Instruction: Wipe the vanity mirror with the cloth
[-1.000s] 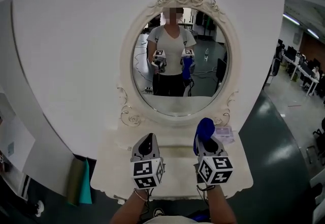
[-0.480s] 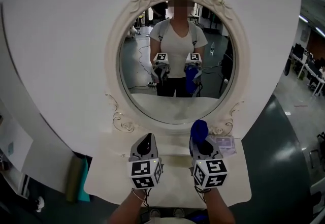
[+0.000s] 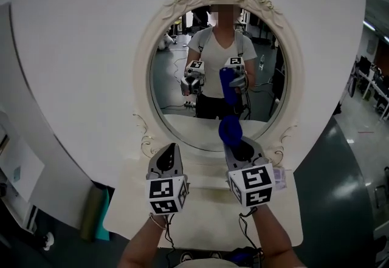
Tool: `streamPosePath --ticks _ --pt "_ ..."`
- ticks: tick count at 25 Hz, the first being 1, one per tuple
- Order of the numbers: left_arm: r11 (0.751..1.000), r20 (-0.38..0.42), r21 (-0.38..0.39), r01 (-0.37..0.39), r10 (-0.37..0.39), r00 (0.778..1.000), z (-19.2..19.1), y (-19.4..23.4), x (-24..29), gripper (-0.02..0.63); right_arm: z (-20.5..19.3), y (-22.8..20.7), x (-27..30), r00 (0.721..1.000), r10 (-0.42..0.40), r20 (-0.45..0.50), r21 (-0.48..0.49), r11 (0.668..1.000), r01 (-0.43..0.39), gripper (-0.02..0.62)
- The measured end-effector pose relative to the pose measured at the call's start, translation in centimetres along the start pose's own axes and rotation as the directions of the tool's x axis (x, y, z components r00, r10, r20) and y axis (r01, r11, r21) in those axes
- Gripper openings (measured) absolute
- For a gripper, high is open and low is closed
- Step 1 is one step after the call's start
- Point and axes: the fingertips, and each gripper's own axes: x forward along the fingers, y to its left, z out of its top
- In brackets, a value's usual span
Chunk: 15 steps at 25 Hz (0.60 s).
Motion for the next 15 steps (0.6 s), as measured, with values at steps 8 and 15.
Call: streamPosePath --ticks 8,15 --pt "0.993 0.105 0.114 0.013 -0.025 0.994 8.5 1.6 3.0 0.005 10.8 -0.5 4.1 0.999 -0.013 0.047 -0.299 0.954 0.027 0.061" --pt "0.981 0.141 0.196 -0.01 -0.018 0.99 16.5 4.9 6.5 0.005 18.4 -2.1 8.2 0.991 -0.123 0.047 -0.568 0.813 0.128 0.063"
